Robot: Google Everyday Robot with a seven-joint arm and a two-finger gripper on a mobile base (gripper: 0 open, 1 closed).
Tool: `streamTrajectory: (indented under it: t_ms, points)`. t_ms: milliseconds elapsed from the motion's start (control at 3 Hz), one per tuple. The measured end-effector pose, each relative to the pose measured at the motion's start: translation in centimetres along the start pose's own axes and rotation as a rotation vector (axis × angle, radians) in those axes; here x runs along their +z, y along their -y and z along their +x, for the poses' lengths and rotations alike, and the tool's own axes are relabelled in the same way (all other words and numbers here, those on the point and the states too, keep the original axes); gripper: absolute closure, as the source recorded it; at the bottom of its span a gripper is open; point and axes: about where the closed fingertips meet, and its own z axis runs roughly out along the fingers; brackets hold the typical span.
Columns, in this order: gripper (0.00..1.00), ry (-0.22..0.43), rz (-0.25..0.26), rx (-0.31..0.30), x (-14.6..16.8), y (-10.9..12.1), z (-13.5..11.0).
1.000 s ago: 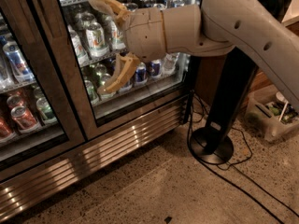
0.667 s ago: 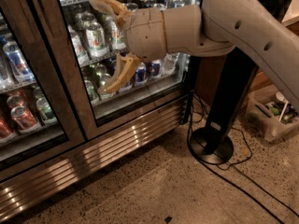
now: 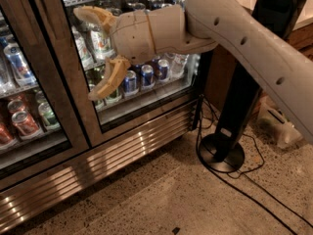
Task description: Open left fridge door
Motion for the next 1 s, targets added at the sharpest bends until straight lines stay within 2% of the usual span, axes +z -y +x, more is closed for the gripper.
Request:
streamTrajectory:
  t_ms: [333, 667, 1000]
  points:
    - [0.00, 0.047, 0.006, 0.031, 2.35, -0.46, 0.14]
    - [0.00, 0.043, 0.020, 0.033, 2.63, -0.17, 0.24]
    - [0.00, 0.051, 0.083, 0.022, 2.75, 0.23, 0.42]
